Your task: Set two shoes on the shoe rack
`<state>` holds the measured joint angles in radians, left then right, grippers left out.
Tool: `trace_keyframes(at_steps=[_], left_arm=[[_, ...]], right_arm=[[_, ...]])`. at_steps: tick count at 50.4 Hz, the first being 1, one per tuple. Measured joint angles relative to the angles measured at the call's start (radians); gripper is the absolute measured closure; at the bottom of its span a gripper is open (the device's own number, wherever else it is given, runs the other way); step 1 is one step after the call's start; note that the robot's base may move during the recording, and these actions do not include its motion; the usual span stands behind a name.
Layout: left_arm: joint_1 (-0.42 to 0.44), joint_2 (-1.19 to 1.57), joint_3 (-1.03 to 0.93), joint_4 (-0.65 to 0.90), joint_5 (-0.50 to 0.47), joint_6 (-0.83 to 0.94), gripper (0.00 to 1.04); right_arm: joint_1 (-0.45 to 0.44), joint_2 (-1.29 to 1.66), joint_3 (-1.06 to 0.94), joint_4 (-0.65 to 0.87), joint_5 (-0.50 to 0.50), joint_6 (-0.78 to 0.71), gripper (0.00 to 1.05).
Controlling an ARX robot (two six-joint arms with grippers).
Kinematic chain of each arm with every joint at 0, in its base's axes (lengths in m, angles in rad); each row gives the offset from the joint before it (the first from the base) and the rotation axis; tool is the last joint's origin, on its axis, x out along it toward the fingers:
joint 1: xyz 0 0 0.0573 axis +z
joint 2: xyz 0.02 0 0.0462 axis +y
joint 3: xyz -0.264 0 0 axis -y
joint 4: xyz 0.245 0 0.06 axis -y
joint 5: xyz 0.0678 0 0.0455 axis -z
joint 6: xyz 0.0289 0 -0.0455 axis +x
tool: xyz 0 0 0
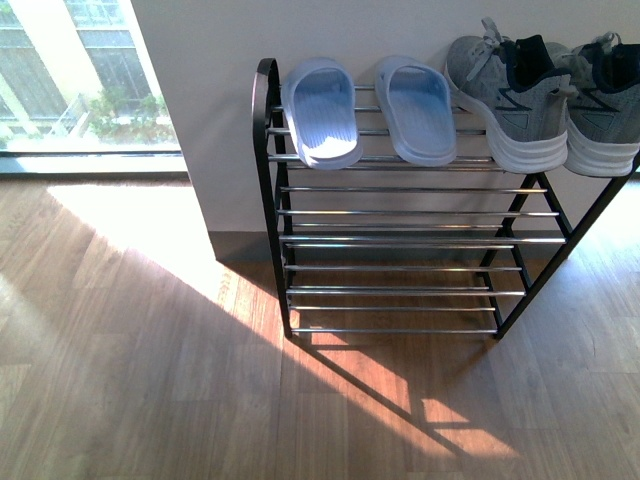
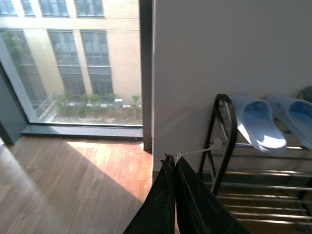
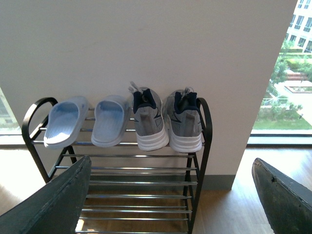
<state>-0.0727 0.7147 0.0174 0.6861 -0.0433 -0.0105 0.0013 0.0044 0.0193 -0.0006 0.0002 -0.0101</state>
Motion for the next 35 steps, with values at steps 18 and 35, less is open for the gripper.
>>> trace_keyframes(at_steps=[18, 35], left_arm=[[0.068, -0.214, -0.004, -0.192, 0.04, 0.001, 1.04], [0.068, -0.389, -0.004, -0.36, 0.041, 0.001, 1.04]], right_arm=[[0.0, 0.0, 0.0, 0.0, -0.001, 0.0, 0.09], [0.0, 0.0, 0.0, 0.0, 0.0, 0.0, 0.09]])
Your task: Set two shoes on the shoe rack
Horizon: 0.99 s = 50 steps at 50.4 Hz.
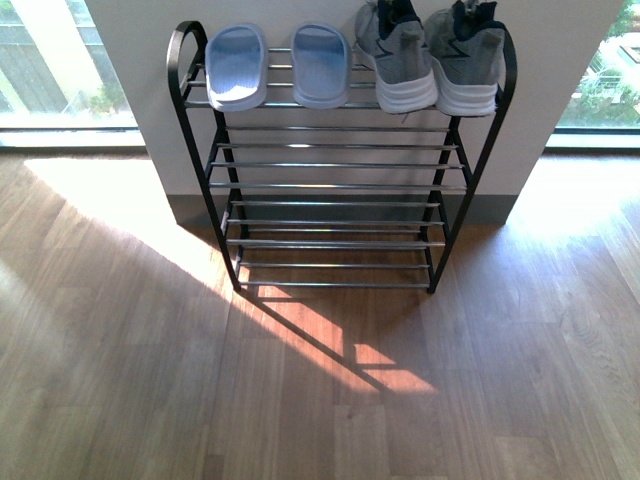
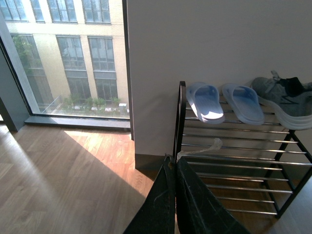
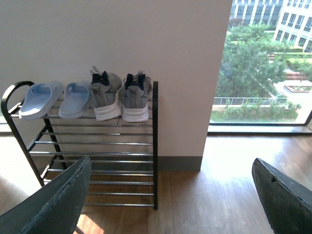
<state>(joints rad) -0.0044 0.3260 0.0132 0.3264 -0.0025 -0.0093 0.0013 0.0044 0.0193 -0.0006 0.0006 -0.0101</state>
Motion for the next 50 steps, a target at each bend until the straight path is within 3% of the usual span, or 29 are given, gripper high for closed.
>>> trace_keyframes(at_steps=[28, 33, 50], left_arm=[[0.0, -0.152, 0.0, -0.15, 0.002, 0.001, 1.04], [0.0, -0.292, 0.0, -0.316, 0.003, 0.002, 1.04], [0.001, -0.31, 0.0, -0.327, 0.002, 0.002, 1.04]], right_arm=[[0.0, 0.0, 0.0, 0.0, 0.0, 0.0, 0.09], [0.0, -0.001, 0.0, 0.0, 0.002, 0.0, 0.09], [0.0, 0.0, 0.0, 0.0, -0.001, 0.0, 0.09]])
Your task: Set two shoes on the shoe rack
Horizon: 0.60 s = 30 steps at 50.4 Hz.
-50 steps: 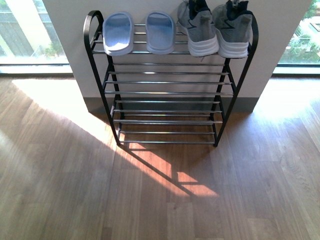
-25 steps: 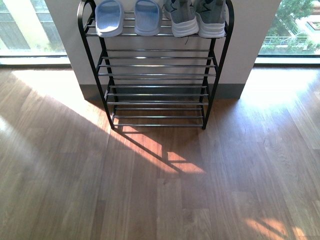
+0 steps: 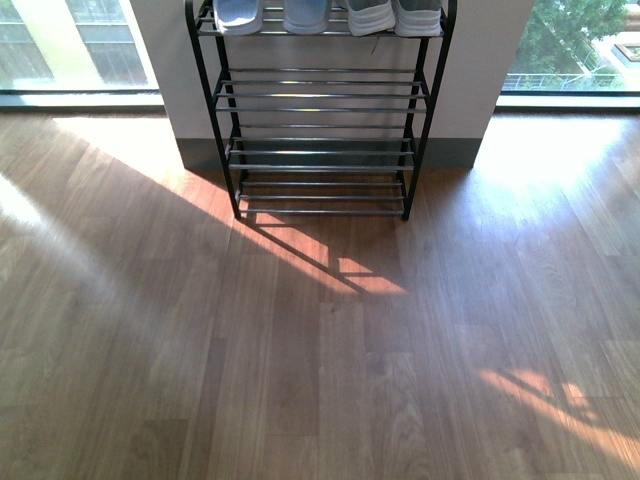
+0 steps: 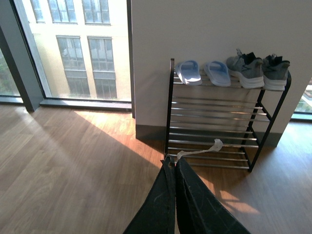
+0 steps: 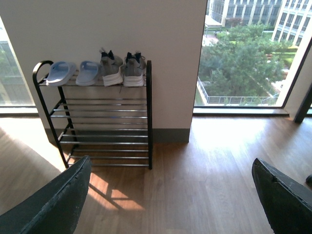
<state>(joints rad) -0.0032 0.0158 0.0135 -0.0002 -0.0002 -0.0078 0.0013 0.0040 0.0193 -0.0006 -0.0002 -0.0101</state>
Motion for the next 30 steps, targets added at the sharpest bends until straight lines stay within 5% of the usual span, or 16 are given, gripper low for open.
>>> trace_keyframes(at_steps=[18, 30], left_arm=[[0.0, 0.0, 0.0, 0.0, 0.0, 0.0, 1.04], [0.0, 0.0, 0.0, 0.0, 0.0, 0.0, 0.61]], right_arm=[[0.0, 0.0, 0.0, 0.0, 0.0, 0.0, 0.09], [0.0, 0.001, 0.0, 0.0, 0.0, 0.0, 0.09]])
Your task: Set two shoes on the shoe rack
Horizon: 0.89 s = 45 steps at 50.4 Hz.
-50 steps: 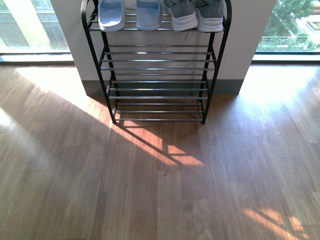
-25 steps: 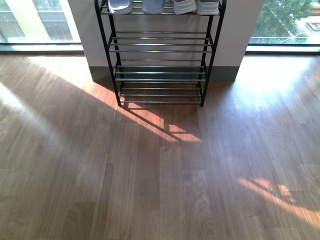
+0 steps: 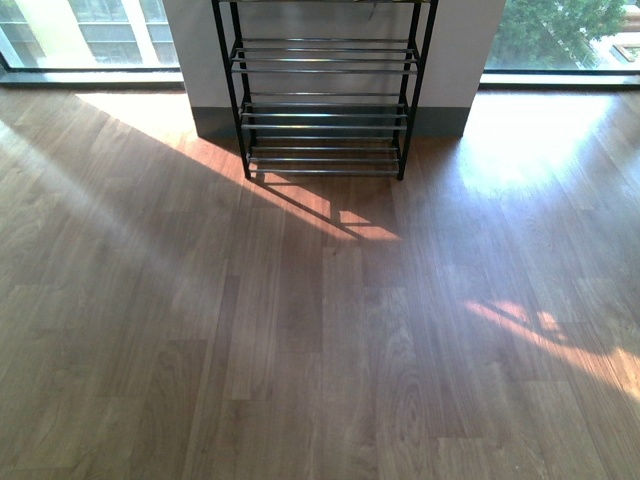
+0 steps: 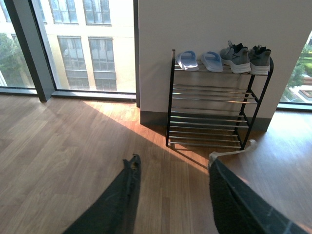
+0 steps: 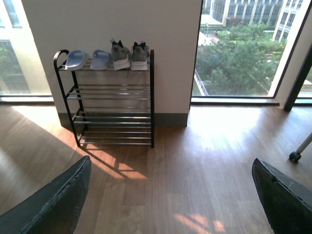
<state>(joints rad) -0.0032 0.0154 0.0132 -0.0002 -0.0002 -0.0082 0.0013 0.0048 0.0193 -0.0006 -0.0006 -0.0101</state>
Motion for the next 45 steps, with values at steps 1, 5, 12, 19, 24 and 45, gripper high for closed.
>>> trace_keyframes(at_steps=[1, 5, 12, 19, 24, 45], left_arm=[[0.0, 0.0, 0.0, 0.0, 0.0, 0.0, 0.56], [0.0, 0.0, 0.0, 0.0, 0.0, 0.0, 0.4], [0.0, 0.0, 0.0, 0.0, 0.0, 0.0, 0.18], [0.0, 0.0, 0.0, 0.0, 0.0, 0.002, 0.1], [0.0, 0.0, 0.0, 0.0, 0.0, 0.003, 0.09], [0.0, 0.0, 0.0, 0.0, 0.0, 0.003, 0.09]], right_arm=[[0.0, 0.0, 0.0, 0.0, 0.0, 0.0, 0.09], [0.0, -0.001, 0.0, 0.0, 0.0, 0.0, 0.09], [0.0, -0.001, 0.0, 0.0, 0.0, 0.0, 0.09], [0.0, -0.001, 0.0, 0.0, 0.0, 0.0, 0.09], [0.0, -0.003, 0.0, 0.0, 0.001, 0.0, 0.09], [0.0, -0.002, 0.0, 0.0, 0.0, 0.0, 0.09]])
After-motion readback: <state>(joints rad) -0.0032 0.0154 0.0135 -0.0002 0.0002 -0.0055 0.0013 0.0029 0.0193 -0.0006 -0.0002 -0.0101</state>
